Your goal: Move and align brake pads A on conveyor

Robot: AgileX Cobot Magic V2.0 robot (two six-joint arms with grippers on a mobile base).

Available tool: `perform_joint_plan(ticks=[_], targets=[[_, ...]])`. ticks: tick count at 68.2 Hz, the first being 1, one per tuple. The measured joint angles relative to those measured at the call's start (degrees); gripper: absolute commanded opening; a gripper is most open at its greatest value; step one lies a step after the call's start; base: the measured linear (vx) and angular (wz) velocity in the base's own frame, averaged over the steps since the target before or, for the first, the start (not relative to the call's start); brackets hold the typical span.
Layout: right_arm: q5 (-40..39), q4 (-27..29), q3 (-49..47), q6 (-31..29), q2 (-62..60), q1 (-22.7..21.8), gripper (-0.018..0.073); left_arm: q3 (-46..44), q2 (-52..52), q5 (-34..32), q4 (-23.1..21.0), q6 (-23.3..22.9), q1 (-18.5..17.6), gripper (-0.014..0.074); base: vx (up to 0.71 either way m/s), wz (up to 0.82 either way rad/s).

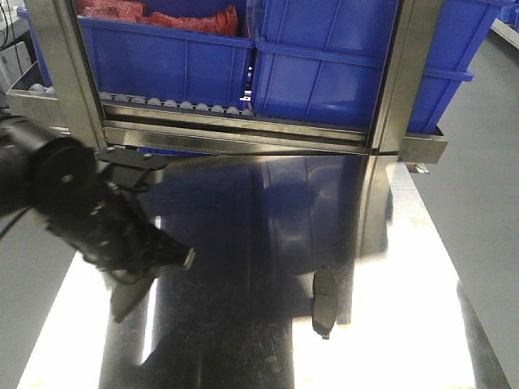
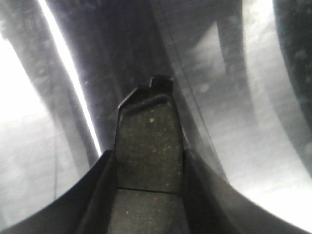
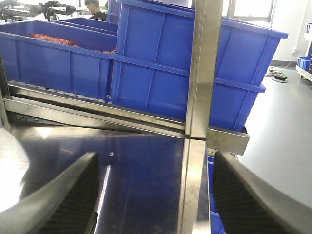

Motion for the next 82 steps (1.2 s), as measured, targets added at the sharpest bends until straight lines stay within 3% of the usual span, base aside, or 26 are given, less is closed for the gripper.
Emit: perform_joint_plan(ticks=[13, 34, 50, 64, 82], targets=[[0.0, 0.0, 0.0, 0.0, 0.0, 0.0, 0.0484, 9.78, -13.36, -1.72, 3.06, -1.79, -0.05, -0.0007, 0.0, 0.0], [0.0, 0.0, 0.0, 0.0, 0.0, 0.0, 0.0484, 27.04, -39.46, -14.83, 3.31, -2.1, -0.05, -0.0007, 0.0, 0.0], [0.0, 0.0, 0.0, 0.0, 0.0, 0.0, 0.0484, 36.03, -57.51, -18.39, 3.31, -2.1, -0.05, -0.0006, 0.0, 0.0], [0.0, 0.0, 0.0, 0.0, 0.0, 0.0, 0.0484, 41.14, -67.06, -18.83, 3.36, -2.12, -0.05, -0.0006, 0.0, 0.0], [0.0, 0.0, 0.0, 0.0, 0.0, 0.0, 0.0484, 41.74, -69.49, -18.85, 3.07, -2.12, -0.05, -0.0006, 0.0, 0.0]])
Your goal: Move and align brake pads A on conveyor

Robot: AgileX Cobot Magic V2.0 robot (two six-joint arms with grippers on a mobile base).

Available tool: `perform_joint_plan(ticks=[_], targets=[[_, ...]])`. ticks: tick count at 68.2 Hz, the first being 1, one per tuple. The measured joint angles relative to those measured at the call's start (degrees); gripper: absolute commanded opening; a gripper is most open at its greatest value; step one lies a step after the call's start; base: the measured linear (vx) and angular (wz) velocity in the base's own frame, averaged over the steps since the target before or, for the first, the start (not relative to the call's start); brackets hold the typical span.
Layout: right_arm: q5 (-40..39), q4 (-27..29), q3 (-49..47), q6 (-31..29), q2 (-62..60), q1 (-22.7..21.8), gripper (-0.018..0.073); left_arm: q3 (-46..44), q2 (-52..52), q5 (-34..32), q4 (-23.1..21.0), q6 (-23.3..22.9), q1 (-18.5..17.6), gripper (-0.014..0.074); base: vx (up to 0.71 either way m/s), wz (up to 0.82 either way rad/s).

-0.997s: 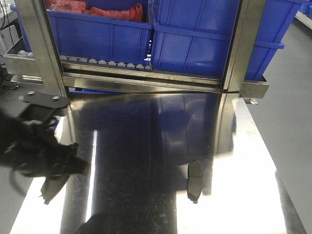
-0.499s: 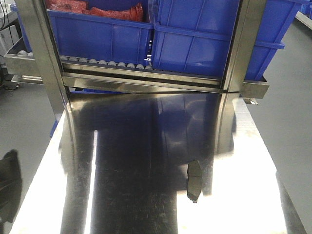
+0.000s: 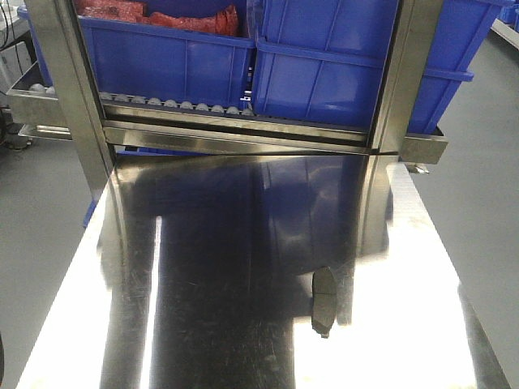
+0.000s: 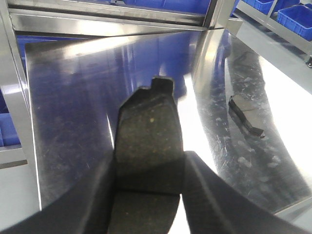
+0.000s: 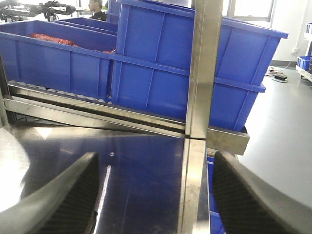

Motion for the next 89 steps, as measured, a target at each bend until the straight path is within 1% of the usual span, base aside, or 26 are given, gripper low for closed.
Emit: perform_joint_plan(ticks=[46, 54, 61, 69, 78, 89], targets=[[0.0, 0.0, 0.0, 0.0, 0.0, 0.0, 0.0484, 0.0, 0.0, 0.02, -0.05, 0.0, 0.0, -0.0006, 0.0, 0.0], [0.0, 0.81, -0.12, 0.0, 1.09, 0.0, 0.0484, 0.0, 0.0, 0.02, -0.05, 0.0, 0.0, -0.0006, 0.0, 0.0], [2.57, 1.34, -2.11, 0.82, 7.05, 0.0, 0.0484, 0.0, 0.0, 0.02, -0.05, 0.0, 0.0, -0.0006, 0.0, 0.0], [9.08, 2.54, -7.01, 0.95, 17.5, 0.0, 0.0484, 0.0, 0.0, 0.02, -0.05, 0.0, 0.0, -0.0006, 0.0, 0.0], [16.32, 5.61, -13.28, 0.99, 30.34, 0.0, 0.0484, 0.0, 0.0, 0.02, -0.05, 0.0, 0.0, -0.0006, 0.0, 0.0], [22.25, 6.73, -19.46, 0.99, 43.38, 0.0, 0.0484, 0.0, 0.0, 0.02, -0.05, 0.0, 0.0, -0.0006, 0.0, 0.0]])
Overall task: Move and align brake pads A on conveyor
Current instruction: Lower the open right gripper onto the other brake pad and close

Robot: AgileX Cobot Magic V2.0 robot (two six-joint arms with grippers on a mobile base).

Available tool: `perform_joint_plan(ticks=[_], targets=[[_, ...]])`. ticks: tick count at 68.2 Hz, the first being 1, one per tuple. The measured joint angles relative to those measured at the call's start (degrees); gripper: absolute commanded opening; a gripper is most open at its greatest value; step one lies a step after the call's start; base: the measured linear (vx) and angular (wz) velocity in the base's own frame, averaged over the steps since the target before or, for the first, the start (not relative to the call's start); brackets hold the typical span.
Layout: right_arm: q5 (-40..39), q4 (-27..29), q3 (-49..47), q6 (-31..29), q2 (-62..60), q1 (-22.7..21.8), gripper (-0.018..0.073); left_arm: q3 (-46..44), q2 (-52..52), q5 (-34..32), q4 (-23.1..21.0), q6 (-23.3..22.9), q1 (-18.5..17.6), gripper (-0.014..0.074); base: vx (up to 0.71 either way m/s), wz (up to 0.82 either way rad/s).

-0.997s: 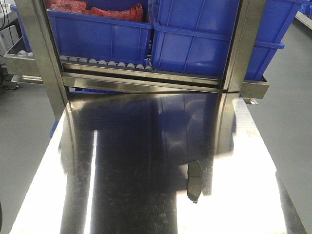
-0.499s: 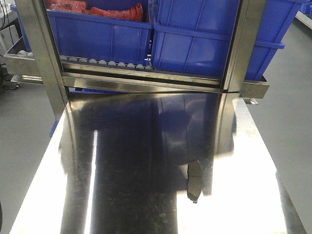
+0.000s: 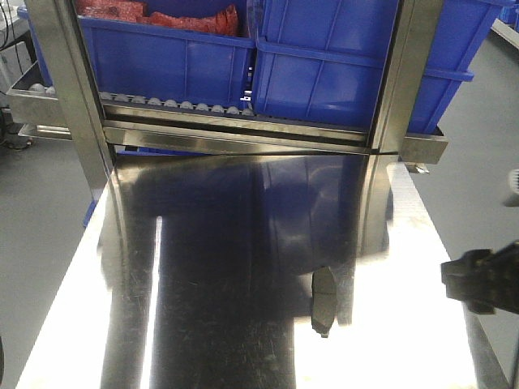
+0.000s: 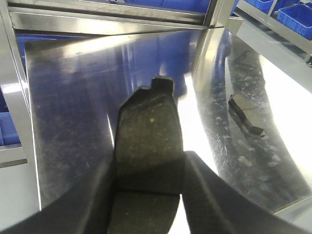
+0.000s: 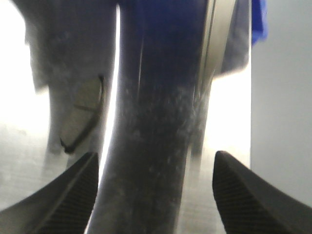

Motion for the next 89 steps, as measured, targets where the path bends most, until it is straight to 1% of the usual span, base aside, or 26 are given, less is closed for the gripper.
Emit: perform_joint_plan(ticks=[17, 30, 35, 40, 43, 52, 56, 62, 67, 76, 89], targets=[[5.21, 0.35, -5.81, 0.24, 17.41, 0.0, 0.0484, 0.0, 0.0, 0.0, 0.0, 0.0, 0.0, -0.0006, 0.0, 0.0], [8.55, 3.54, -10.75, 0.95, 26.01, 0.31, 0.0484, 0.0, 0.0, 0.0, 0.0, 0.0, 0.0, -0.0006, 0.0, 0.0], [9.64, 3.74, -13.05, 1.96, 28.4, 1.83, 0.0484, 0.0, 0.0, 0.0, 0.0, 0.0, 0.0, -0.0006, 0.0, 0.0], [10.24, 3.57, -15.68, 3.96, 30.62, 4.63, 0.0484, 0.0, 0.0, 0.0, 0.0, 0.0, 0.0, -0.0006, 0.0, 0.0], [10.36, 3.0, -17.67, 5.53, 31.96, 7.03, 0.0484, 0.0, 0.0, 0.0, 0.0, 0.0, 0.0, -0.0006, 0.0, 0.0], [10.94, -0.25, -23.04, 12.17, 36.53, 12.97, 0.0484, 0.0, 0.0, 0.0, -0.06, 0.0, 0.0, -0.0006, 0.0, 0.0], [11.39, -1.45, -25.56, 15.36, 38.68, 15.04, 0.0484, 0.0, 0.0, 0.0, -0.11, 0.0, 0.0, -0.0006, 0.0, 0.0], [12.29, -2.69, -28.98, 18.96, 41.77, 16.93, 0.0484, 0.0, 0.0, 0.0, -0.11, 0.0, 0.0, -0.0006, 0.0, 0.0], [13.23, -2.63, -31.42, 20.93, 44.26, 17.39, 0.0484, 0.0, 0.0, 0.0, -0.15, 0.0, 0.0, -0.0006, 0.0, 0.0], [15.44, -2.58, -34.02, 22.42, 47.74, 17.26, 0.0484, 0.0, 0.0, 0.0, -0.15, 0.0, 0.0, -0.0006, 0.0, 0.0], [17.35, -2.63, -35.13, 22.9, 51.76, 16.64, 0.0484, 0.0, 0.0, 0.0, -0.15, 0.0, 0.0, -0.0006, 0.0, 0.0]])
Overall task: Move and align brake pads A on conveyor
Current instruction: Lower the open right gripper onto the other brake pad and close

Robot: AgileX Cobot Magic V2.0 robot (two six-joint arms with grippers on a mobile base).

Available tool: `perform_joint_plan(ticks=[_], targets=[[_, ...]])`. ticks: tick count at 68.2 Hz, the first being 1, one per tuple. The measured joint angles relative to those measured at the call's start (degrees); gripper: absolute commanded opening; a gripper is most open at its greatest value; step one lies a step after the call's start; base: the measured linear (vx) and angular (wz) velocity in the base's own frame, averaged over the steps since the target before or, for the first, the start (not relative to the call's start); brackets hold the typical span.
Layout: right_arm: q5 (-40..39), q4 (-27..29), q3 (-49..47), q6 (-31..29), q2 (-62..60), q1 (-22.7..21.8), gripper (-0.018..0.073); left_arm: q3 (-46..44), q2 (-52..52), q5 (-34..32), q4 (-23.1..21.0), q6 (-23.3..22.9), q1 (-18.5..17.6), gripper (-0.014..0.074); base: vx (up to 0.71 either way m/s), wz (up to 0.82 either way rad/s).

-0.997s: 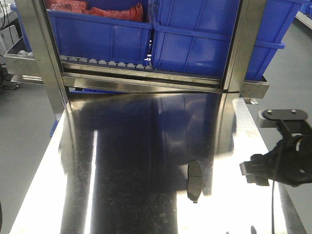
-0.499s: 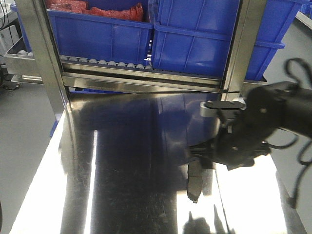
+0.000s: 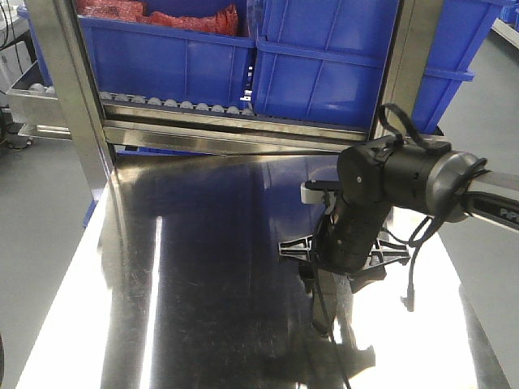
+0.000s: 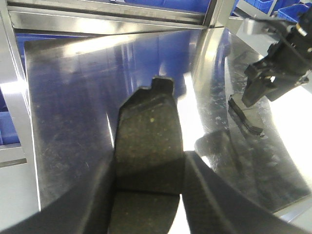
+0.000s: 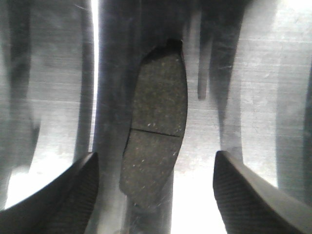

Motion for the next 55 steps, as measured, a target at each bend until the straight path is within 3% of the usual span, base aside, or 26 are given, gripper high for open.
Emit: perform_joint_plan(ticks=[28, 36, 50, 55], targets=[[-0.74, -0.64, -0.11, 0.22, 5.29, 0.0, 0.0445, 0.0, 0.0, 0.0, 0.0, 0.0, 0.0, -0.0006, 0.0, 0.0], [-1.37, -0.92, -0.11, 0.33, 5.36, 0.0, 0.0319, 0.0, 0.0, 0.0, 0.0, 0.0, 0.0, -0.0006, 0.0, 0.0], [-2.26, -0.77, -0.11, 0.37, 5.36, 0.0, -0.001, 0.0, 0.0, 0.0, 0.0, 0.0, 0.0, -0.0006, 0.0, 0.0], [-2.55, -0.82, -0.12, -0.09, 5.36, 0.0, -0.0015, 0.0, 0.0, 0.0, 0.0, 0.0, 0.0, -0.0006, 0.0, 0.0]])
